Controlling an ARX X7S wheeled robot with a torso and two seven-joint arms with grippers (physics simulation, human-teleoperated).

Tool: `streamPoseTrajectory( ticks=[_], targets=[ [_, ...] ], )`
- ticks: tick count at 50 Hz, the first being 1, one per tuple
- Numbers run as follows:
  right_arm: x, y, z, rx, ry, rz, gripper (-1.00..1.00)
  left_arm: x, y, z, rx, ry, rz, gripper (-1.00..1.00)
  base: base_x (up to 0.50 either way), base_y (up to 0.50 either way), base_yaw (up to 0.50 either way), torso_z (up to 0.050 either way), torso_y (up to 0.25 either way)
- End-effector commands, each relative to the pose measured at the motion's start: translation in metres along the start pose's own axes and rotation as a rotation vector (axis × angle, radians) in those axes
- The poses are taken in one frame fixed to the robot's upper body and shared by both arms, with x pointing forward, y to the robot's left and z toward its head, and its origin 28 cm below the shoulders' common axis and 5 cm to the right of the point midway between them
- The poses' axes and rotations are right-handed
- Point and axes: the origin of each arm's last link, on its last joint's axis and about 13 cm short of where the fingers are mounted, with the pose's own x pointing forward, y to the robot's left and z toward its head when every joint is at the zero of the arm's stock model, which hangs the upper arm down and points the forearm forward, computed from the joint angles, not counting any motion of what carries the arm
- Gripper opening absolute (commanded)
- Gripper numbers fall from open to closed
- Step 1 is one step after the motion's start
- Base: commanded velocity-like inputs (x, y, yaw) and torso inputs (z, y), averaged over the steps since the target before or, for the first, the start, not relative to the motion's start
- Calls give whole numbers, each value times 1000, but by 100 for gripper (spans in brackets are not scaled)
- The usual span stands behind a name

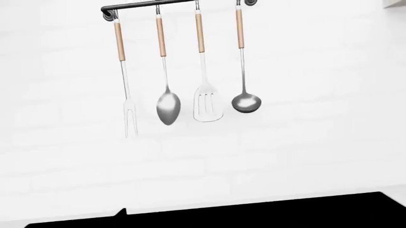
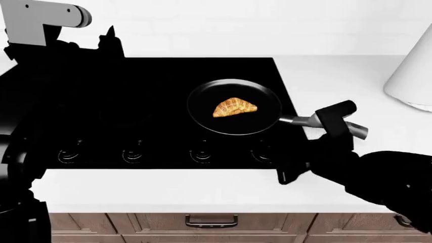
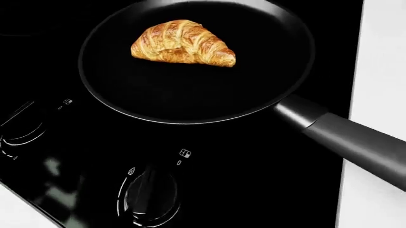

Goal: Pick the croissant and place it on the pan. Then turn on the stove to warm the croissant.

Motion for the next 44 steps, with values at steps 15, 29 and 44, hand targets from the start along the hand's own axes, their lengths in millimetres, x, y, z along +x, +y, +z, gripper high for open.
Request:
streamPoseTrajectory(
  ticks=[15,29,44],
  targets=[
    [-69,0,40,-91,-272,-389,100,-15,-1,5,-8,-3,-16,100,0,0,0,0,0],
    [-94,12,56,-114,-446,-405,100,-48,1,24,11,-5,4,100,0,0,0,0,0],
    [-153,36,107,-198,-714,-484,100,-86,16,70,84,-101,76,100,0,0,0,0,0]
  ],
)
